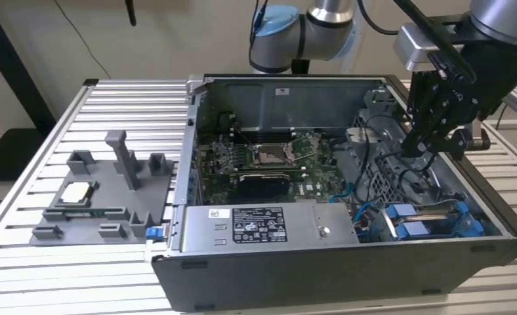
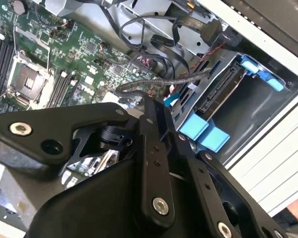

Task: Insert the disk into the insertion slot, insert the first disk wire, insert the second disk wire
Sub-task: 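Insert the first disk wire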

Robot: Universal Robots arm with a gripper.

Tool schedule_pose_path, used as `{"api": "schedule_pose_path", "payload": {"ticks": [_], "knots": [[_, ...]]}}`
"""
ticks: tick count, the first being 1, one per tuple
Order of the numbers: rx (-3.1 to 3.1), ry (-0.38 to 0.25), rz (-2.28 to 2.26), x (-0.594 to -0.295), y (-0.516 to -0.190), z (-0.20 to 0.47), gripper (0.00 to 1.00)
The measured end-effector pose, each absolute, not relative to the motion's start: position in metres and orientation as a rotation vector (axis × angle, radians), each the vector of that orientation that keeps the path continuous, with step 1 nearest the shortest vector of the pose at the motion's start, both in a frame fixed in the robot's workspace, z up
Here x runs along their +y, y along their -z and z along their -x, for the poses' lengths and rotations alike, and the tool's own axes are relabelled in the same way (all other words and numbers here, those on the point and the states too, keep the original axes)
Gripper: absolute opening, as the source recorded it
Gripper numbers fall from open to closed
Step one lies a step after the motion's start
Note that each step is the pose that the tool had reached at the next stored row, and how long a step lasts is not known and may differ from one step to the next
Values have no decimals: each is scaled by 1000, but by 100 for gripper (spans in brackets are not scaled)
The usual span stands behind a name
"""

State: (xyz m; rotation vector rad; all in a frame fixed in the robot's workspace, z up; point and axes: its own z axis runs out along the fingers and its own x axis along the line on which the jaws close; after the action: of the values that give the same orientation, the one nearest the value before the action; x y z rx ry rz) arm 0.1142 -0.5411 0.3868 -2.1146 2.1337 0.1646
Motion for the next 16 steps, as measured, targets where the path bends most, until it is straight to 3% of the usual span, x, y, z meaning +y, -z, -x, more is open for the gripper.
{"api": "schedule_pose_path", "payload": {"ticks": [16], "knots": [[2162, -108, 2144, -544, -385, -125, 19]]}}
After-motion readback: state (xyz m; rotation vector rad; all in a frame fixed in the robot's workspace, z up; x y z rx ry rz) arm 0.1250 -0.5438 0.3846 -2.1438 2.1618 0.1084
